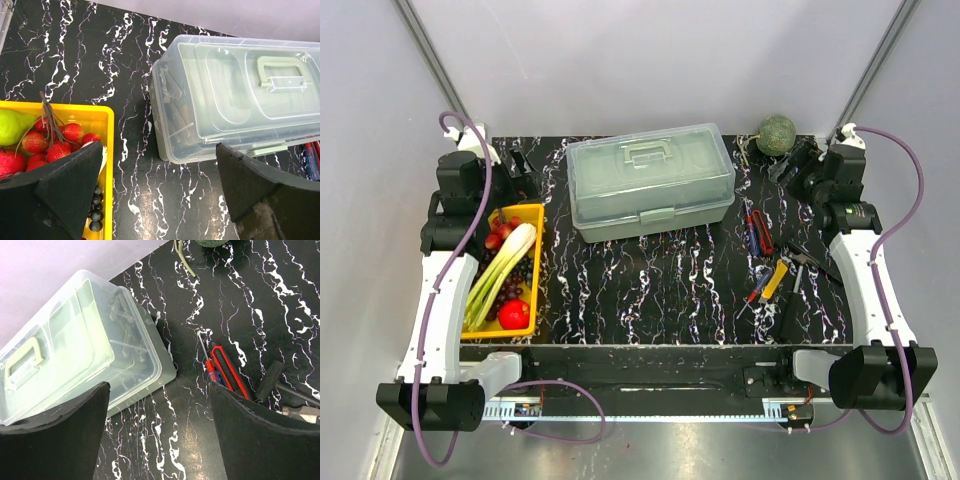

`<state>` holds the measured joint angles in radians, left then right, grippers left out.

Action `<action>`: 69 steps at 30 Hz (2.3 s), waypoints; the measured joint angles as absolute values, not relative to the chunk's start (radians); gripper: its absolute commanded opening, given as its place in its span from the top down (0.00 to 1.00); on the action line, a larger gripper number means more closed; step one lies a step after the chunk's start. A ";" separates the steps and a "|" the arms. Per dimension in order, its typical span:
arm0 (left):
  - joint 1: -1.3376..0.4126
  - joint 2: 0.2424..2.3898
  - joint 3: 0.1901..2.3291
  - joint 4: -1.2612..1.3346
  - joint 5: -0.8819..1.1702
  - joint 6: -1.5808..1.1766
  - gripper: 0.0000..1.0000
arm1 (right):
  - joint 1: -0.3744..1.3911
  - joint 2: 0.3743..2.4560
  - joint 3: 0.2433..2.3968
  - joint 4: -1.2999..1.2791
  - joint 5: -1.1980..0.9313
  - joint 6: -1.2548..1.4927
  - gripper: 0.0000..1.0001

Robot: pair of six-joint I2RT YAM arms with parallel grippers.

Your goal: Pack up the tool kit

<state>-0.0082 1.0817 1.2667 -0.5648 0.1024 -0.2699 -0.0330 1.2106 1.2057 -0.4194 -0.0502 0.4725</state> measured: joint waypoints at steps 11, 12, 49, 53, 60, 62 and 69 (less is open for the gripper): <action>-0.007 1.055 1.291 -0.541 0.130 -0.333 0.01 | -0.033 1.188 1.196 -0.406 -0.138 0.475 0.00; -0.002 1.058 1.304 -0.537 0.138 -0.333 0.01 | -0.033 1.184 1.196 -0.402 -0.152 0.471 0.01; 0.009 2.057 1.676 0.102 0.871 -0.469 0.01 | 0.200 1.372 0.974 -0.210 -0.354 0.465 0.07; 0.017 2.008 1.593 0.121 0.894 -0.453 0.01 | 0.209 1.493 1.007 -0.187 -0.324 0.469 0.08; 0.018 1.842 1.363 0.178 0.912 -0.468 0.01 | 0.215 1.575 1.066 -0.115 -0.295 0.483 0.07; 0.016 1.790 1.283 0.219 0.911 -0.484 0.01 | 0.215 1.588 1.084 -0.103 -0.298 0.484 0.06; -0.010 1.613 1.062 0.283 0.906 -0.525 0.01 | 0.216 1.708 1.171 -0.024 -0.312 0.514 0.05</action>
<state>-0.0097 1.6127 1.0618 0.2829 0.9058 -0.5251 0.2157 1.7084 1.1713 -0.0238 -0.3119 0.5140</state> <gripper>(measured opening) 0.988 0.938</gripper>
